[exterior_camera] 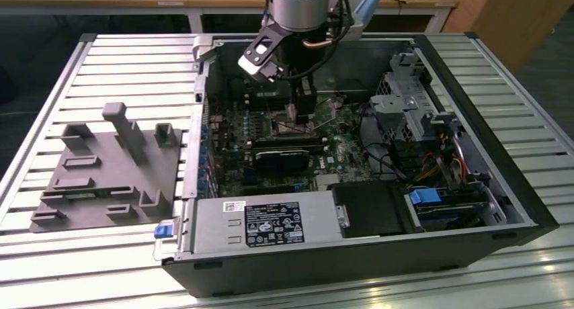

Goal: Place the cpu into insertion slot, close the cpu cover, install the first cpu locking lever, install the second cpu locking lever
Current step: 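Place the cpu into insertion slot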

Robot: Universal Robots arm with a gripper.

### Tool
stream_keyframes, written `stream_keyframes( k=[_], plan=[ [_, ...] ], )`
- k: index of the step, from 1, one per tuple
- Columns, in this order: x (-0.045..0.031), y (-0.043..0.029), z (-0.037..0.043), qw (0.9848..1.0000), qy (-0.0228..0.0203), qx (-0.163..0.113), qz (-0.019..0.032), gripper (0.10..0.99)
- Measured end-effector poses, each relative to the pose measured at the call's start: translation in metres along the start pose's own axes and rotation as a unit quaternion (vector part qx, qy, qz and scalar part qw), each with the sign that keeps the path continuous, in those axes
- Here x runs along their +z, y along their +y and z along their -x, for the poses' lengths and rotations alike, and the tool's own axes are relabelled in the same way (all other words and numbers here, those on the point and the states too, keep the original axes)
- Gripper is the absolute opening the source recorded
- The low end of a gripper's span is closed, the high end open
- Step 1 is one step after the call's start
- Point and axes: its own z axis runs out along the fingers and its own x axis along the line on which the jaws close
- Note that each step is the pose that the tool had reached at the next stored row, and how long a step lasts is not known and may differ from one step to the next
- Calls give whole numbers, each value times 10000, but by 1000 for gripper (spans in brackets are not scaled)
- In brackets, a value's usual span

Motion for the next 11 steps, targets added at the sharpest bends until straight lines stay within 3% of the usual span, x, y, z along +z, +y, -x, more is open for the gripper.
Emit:
stream_keyframes(
  k=[11],
  plan=[
    [120, -10, -55, 10000, 5, -9, 0, 541]
  ],
)
